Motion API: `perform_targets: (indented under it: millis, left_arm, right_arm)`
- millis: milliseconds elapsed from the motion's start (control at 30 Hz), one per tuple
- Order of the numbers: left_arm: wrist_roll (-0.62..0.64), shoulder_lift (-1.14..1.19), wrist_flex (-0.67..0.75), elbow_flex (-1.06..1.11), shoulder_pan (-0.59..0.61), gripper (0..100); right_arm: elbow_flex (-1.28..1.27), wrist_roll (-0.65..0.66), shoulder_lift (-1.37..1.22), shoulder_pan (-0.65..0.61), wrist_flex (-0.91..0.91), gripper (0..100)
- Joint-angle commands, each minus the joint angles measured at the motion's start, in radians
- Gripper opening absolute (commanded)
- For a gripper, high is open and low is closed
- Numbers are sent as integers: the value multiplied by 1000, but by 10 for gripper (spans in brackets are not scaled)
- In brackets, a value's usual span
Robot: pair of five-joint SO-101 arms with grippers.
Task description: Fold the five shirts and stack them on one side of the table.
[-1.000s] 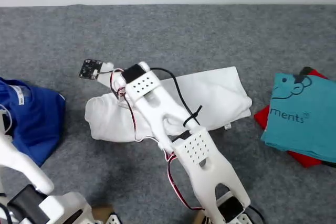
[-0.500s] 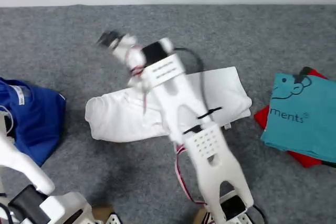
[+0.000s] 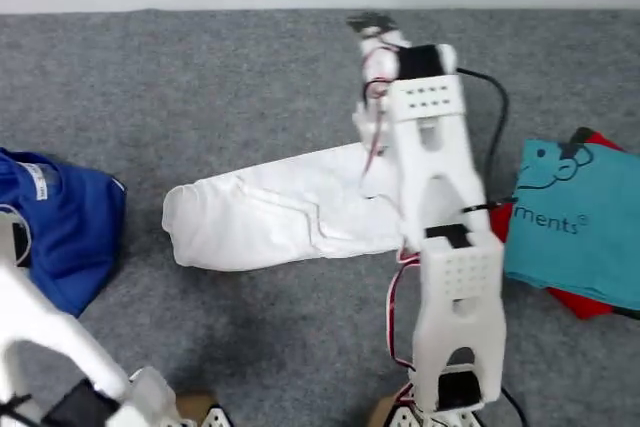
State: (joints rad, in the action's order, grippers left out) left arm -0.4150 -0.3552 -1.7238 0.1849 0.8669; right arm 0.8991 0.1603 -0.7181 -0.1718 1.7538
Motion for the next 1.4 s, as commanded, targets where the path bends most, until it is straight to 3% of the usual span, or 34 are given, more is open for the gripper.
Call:
perform_targets:
  millis: [0,267,633,900,1367]
  left_arm:
    - [-46,-68,-29,5,-6,39]
    - [-57,-69,-29,10,-11,39]
    - [-72,-68,-28,10,-11,39]
    - [-109,-68,-28,10,-9,37]
    - [-109,-69,-28,10,-9,37]
  right_arm:
    - [-20,-23,65,70,39,230]
    - [-21,-25,-68,162,-5,230]
    - [-17,-26,-143,185,-48,230]
    - [146,-25,-160,236,22,230]
    - [141,-75,-335,157,38,215]
